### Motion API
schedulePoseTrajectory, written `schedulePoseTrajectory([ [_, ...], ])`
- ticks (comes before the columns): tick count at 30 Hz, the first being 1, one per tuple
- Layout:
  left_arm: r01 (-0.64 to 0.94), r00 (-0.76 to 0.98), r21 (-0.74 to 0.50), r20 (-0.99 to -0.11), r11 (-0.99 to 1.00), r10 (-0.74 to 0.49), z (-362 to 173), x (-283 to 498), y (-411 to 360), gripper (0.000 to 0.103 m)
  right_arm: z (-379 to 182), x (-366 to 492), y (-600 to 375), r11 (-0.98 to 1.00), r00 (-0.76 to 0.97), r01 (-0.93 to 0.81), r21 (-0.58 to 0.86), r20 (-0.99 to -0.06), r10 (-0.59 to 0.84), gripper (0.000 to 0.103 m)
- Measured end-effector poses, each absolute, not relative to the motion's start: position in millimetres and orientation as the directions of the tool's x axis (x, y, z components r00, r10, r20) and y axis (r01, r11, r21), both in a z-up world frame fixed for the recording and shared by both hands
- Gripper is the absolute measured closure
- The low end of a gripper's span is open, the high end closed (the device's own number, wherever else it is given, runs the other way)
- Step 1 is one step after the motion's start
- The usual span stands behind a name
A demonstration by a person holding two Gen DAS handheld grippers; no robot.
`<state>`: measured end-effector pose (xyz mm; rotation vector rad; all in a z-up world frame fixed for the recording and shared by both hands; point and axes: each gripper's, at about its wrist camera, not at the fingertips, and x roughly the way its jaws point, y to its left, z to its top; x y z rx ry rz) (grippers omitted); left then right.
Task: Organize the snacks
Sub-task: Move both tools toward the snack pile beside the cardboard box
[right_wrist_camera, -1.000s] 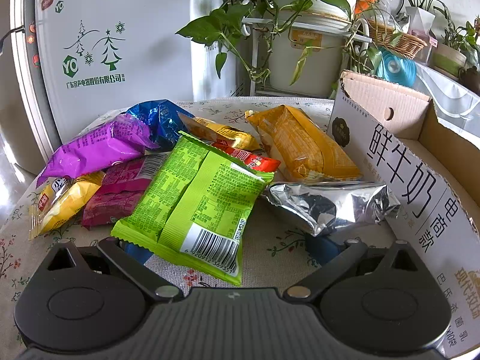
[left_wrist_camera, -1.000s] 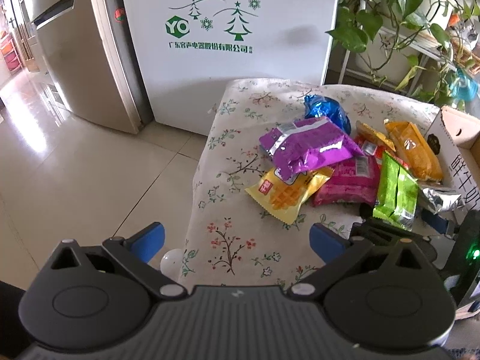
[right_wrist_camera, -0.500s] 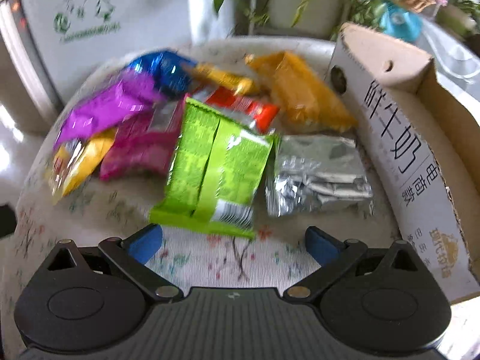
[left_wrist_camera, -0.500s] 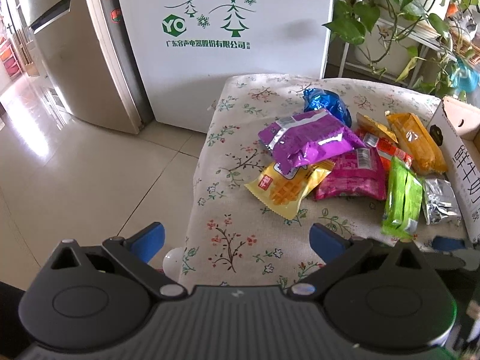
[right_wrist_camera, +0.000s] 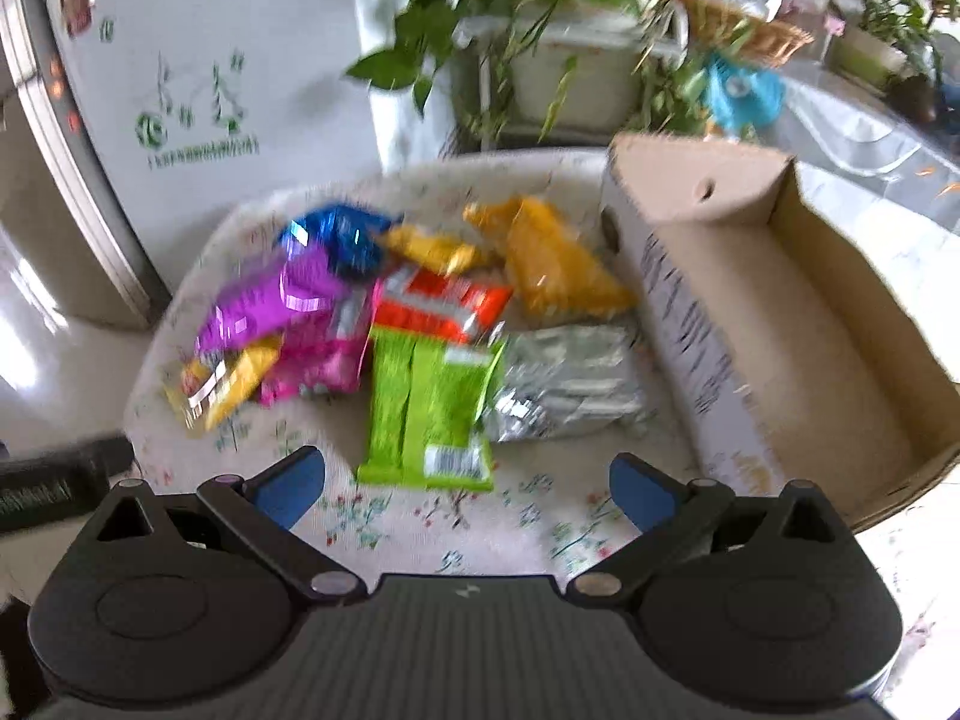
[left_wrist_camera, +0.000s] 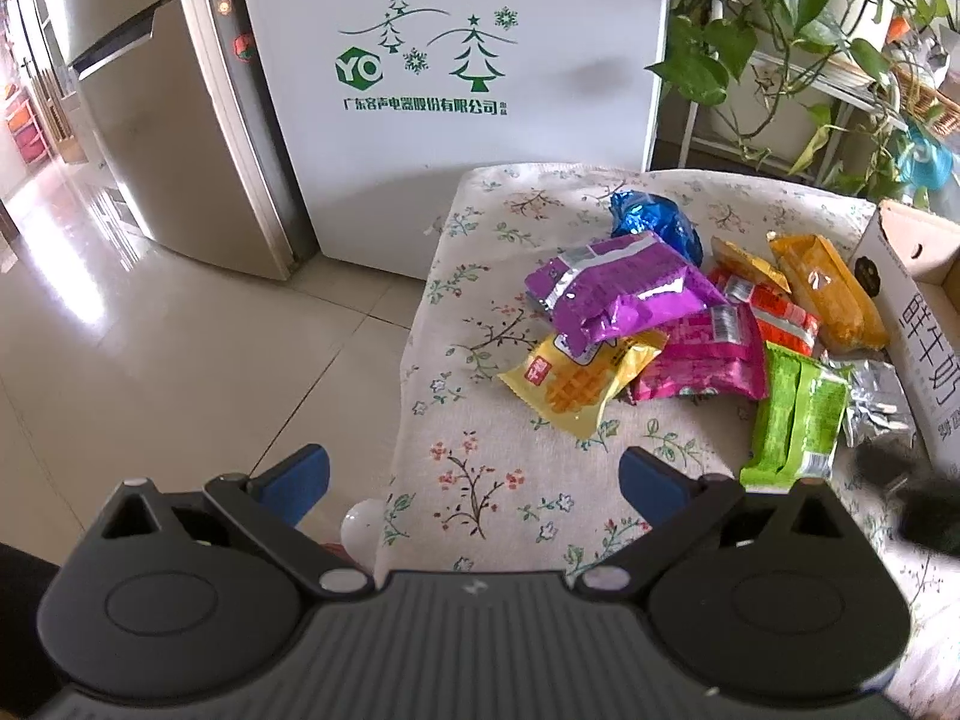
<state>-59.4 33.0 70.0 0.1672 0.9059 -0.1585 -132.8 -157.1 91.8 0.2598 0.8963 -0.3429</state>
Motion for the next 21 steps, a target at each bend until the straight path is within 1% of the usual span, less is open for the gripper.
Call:
schedulePoseTrajectory([
  [6, 0.226, 0.611, 0.081, -0.788, 0.971, -0.077, 73, -64, 31, 0.001, 119, -152, -193, 0.823, 0.596, 0.516, 0.238, -0.79, -0.144, 0.0],
  [13, 0.25, 0.612, 0.057, -0.783, 0.967, -0.112, 75, -69, 30, 0.001, 154, -164, -198, 0.808, 0.609, 0.515, 0.285, -0.786, -0.111, 0.0],
  [17, 0.246, 0.611, 0.03, -0.781, 0.969, -0.131, 76, -69, 36, 0.001, 170, -170, -190, 0.831, 0.614, 0.493, 0.258, -0.78, -0.121, 0.0],
  [21, 0.242, 0.617, 0.009, -0.773, 0.97, -0.147, 80, -70, 43, 0.001, 174, -180, -182, 0.891, 0.612, 0.441, 0.107, -0.762, -0.212, 0.0],
])
